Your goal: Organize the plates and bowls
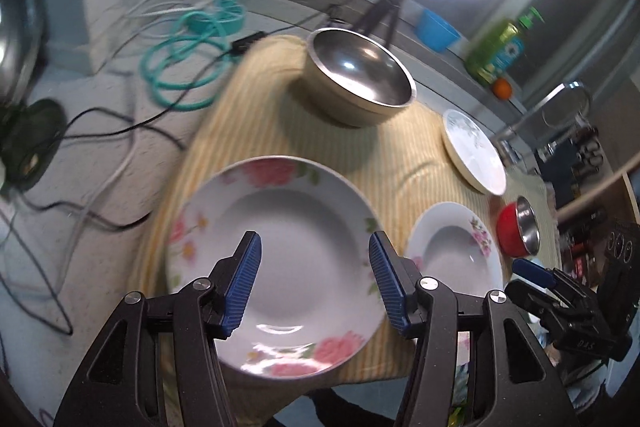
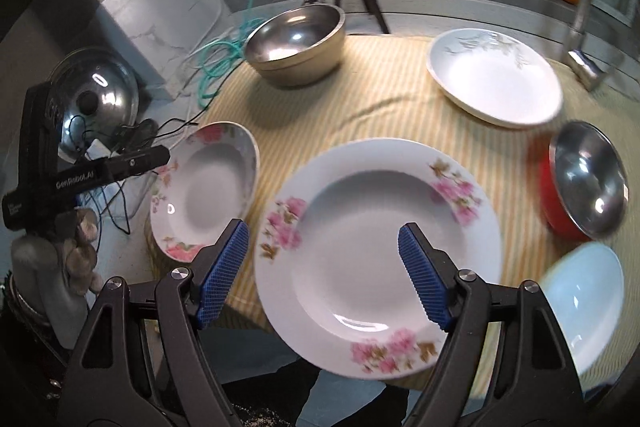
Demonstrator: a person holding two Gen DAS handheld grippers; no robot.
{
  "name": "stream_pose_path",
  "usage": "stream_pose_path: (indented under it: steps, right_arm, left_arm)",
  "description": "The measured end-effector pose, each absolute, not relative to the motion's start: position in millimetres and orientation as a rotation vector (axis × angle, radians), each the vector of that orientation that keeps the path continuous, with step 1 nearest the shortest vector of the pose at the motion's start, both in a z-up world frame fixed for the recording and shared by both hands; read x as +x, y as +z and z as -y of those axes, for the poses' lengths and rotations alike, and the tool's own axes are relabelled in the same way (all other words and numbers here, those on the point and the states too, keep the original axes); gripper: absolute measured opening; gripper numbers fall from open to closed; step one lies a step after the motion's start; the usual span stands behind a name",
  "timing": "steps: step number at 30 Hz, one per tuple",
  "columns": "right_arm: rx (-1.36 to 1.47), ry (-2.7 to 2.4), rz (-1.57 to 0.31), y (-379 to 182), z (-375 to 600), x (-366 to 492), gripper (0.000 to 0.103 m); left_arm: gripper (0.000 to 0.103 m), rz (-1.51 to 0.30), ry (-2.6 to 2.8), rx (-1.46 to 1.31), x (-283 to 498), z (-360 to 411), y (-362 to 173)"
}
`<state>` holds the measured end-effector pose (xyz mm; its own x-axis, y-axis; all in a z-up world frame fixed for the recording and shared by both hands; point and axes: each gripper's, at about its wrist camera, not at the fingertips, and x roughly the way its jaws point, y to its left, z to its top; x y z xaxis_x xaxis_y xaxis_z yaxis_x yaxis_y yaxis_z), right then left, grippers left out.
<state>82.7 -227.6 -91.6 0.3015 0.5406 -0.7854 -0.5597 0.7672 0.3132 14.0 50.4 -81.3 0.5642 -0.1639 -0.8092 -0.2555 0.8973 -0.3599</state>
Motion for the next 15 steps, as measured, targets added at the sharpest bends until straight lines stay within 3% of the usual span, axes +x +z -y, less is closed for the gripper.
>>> stream_pose_path:
  steps: [3, 10, 15]
  right_arm:
    - [-0.035, 0.780, -1.051, -96.3, 207.0, 91.4, 0.080]
    - [-0.074, 0.870, -1.116, -112.5, 164.5, 109.7, 0.060]
    - [-0.119, 0.890, -1.164, -128.6, 140.3, 122.5, 0.049]
  left_arm:
    - [0.055, -0.976, 0.117, -0.510, 1.1, -65.2, -88.2]
    - [0.052, -0.987, 0.205, -0.587, -20.8, -90.5, -109.0]
    - [0.042, -0.997, 0.218, -0.627, -26.5, -101.3, -121.5]
